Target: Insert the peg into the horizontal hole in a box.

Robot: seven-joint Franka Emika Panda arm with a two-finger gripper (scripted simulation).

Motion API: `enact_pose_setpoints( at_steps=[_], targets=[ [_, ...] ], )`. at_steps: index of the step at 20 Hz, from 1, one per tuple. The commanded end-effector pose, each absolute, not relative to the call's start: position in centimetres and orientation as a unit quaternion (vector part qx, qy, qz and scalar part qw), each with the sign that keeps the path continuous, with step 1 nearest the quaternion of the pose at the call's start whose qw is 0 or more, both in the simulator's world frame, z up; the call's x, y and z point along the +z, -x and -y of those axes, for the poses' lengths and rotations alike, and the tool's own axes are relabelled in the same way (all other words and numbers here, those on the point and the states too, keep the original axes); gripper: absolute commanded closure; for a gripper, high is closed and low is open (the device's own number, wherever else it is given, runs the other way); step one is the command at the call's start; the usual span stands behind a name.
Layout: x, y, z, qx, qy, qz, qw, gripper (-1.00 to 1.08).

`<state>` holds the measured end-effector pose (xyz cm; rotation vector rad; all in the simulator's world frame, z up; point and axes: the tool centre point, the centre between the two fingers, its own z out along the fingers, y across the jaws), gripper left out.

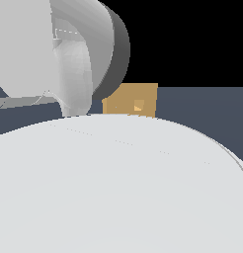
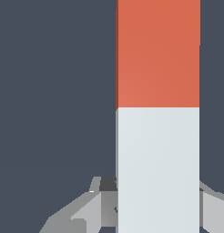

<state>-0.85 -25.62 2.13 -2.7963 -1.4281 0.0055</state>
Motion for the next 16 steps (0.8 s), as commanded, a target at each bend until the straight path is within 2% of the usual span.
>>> enact_pose_setpoints(
  at_steps=[1, 7, 16],
  targets=[
    [2.8, -0.4, 24.4, 0.000, 0.881, 0.473, 0.000, 1.08],
    [4.8, -4.6, 19.2, 0.001, 0.838, 0.546, -0.001, 1.08],
    [8.7, -10.0, 6.9, 0.001, 0.733, 0.680, -0.001, 1.08]
  ],
)
